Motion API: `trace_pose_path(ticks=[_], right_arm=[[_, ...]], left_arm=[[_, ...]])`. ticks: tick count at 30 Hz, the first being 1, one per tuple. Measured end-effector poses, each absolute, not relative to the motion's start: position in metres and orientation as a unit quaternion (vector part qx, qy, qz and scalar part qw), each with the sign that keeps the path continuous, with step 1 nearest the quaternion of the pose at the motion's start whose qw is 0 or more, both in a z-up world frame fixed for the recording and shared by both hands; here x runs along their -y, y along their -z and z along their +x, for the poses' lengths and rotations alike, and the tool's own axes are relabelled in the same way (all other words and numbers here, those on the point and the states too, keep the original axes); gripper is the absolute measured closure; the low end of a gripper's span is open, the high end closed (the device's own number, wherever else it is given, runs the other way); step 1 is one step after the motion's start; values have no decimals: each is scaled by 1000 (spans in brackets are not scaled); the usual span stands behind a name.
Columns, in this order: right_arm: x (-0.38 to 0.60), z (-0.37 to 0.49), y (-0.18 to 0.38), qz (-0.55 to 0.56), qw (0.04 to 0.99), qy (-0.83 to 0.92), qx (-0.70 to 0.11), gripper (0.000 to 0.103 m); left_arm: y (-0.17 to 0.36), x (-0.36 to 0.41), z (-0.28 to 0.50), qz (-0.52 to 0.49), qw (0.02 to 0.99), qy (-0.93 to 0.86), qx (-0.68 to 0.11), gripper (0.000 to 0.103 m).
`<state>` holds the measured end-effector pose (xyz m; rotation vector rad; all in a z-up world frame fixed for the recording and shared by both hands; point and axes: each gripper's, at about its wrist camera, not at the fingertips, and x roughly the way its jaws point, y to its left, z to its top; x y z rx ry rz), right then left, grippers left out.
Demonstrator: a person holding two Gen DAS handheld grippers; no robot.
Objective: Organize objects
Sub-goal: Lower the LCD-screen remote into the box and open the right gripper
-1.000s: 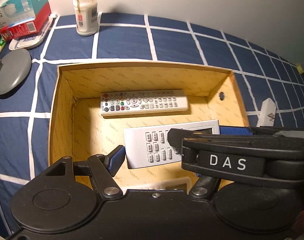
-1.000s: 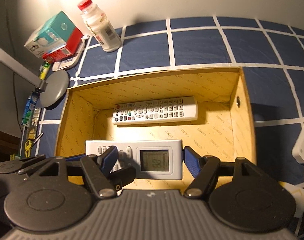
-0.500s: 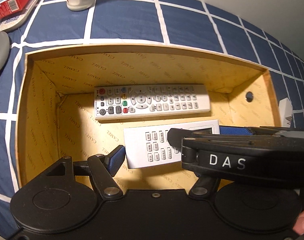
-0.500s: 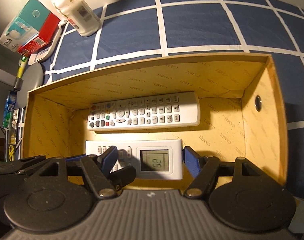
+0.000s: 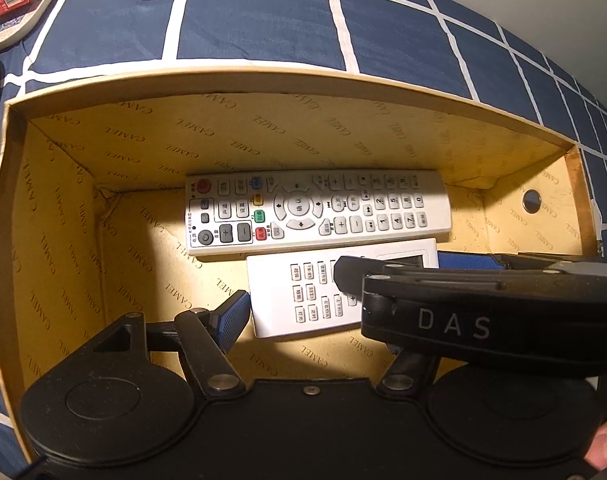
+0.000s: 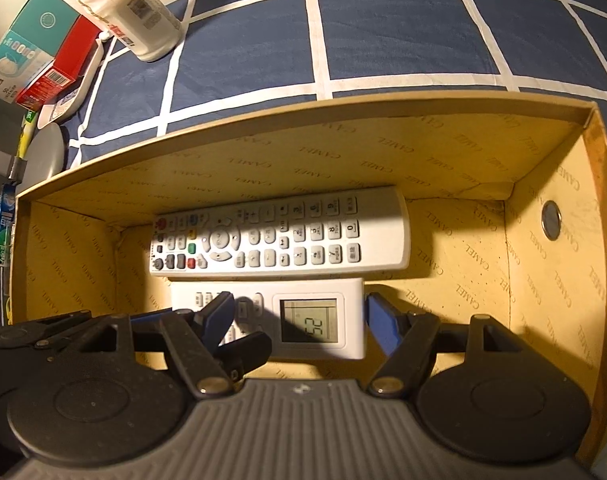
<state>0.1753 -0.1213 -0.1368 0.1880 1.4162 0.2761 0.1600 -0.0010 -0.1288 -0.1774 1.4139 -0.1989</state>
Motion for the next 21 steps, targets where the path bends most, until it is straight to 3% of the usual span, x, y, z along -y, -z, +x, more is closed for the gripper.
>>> trace_pose_path(ticks=[21], right_arm=[[127,185,147,102,734,-112,-662,29]], left_arm=[[135,-6,168,-96,742,94,-657,37]])
